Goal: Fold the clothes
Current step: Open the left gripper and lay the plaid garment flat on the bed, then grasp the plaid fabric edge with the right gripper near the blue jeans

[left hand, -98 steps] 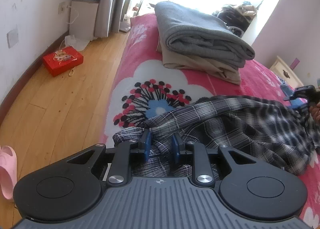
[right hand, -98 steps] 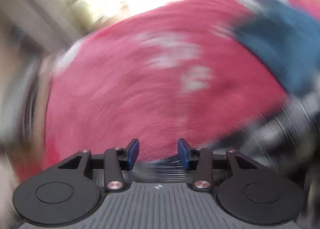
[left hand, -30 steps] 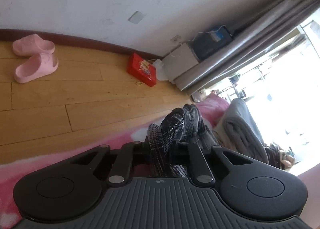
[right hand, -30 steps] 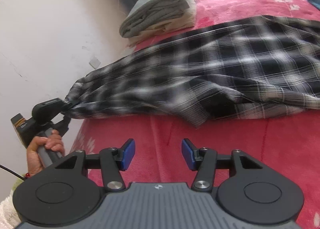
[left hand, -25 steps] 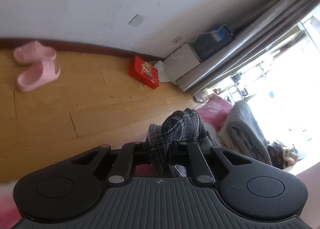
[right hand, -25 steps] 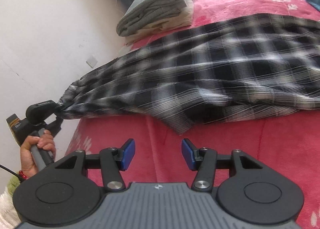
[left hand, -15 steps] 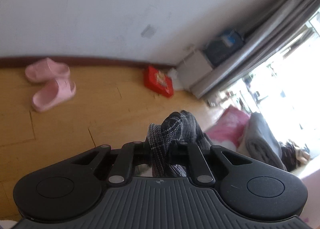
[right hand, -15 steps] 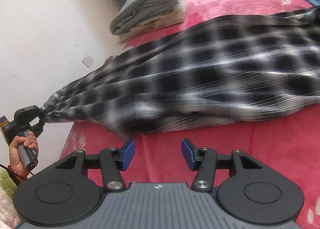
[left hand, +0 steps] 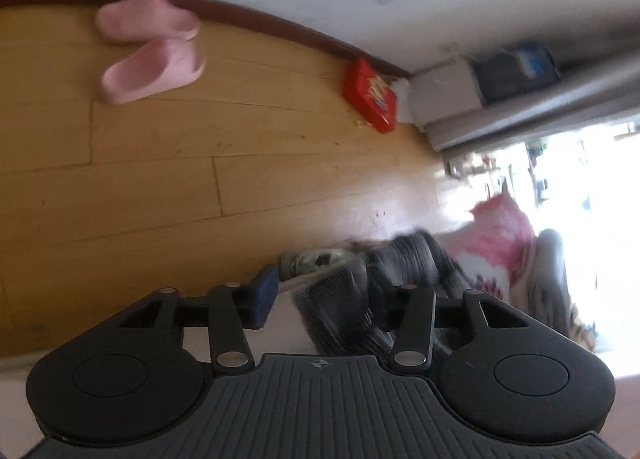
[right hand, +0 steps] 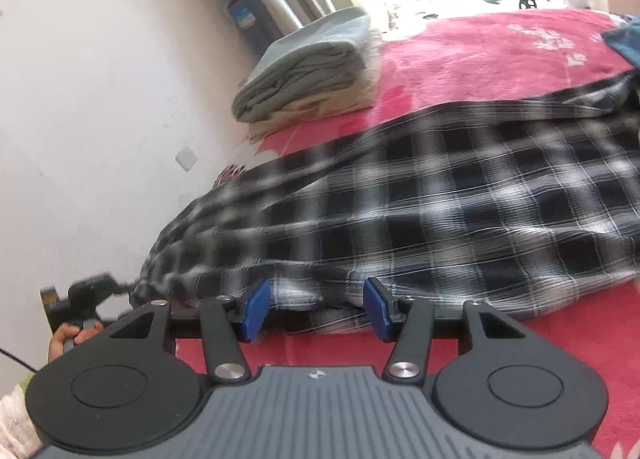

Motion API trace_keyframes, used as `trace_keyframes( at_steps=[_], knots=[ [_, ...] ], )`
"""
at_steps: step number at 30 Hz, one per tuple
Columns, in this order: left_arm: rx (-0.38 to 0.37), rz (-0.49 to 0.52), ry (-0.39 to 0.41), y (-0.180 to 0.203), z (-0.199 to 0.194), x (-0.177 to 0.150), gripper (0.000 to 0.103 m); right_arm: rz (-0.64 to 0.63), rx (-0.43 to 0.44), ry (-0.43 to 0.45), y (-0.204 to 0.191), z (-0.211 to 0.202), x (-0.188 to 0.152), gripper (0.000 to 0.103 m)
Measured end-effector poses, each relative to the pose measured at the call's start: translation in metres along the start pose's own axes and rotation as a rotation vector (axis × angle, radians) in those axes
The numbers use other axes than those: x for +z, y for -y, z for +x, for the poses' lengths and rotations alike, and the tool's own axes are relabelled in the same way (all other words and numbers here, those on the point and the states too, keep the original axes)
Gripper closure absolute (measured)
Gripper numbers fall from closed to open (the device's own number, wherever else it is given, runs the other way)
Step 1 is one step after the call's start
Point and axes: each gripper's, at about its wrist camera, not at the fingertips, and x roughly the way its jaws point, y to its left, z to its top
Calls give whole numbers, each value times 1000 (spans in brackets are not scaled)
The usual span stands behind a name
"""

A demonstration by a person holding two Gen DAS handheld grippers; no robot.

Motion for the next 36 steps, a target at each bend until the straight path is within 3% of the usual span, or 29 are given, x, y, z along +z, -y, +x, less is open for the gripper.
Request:
trace_keyframes(
  at_steps=[2, 5, 7, 10, 12, 17, 22, 26, 29, 33, 36],
  knots=[
    [25, -11, 49, -2, -12, 6, 55, 1, -3, 13, 3, -2, 3, 49],
    [79, 50, 176, 11, -37, 8, 55, -26, -10, 34, 5, -2, 12, 49],
    [74, 150, 238, 33, -49, 3, 55, -49, -20, 51, 5, -1, 20, 49],
    [31, 412, 246, 90, -49, -19, 55, -31, -31, 76, 5, 5, 32, 49],
    [-37, 589, 205, 131, -39, -45, 55, 3, -25, 90, 7, 7, 35, 50],
    [-218, 927, -1, 215, -1, -130, 55, 83, -53, 113, 21, -12, 17, 51],
    [-328, 1249, -207, 266, 19, -224, 55, 184, -201, 178, 68, -64, 6, 51],
    [-357, 1526, -304, 272, 26, -297, 55, 233, -364, 240, 116, -111, 6, 51],
    [-326, 1625, -343, 264, 33, -332, 55, 111, -483, 215, 130, -120, 13, 51],
    [-292, 1606, -381, 256, 44, -352, 55, -175, -547, 126, 124, -92, 21, 51],
    [-273, 1613, -367, 257, 47, -357, 55, -377, -579, 70, 122, -59, 22, 58]
  ],
)
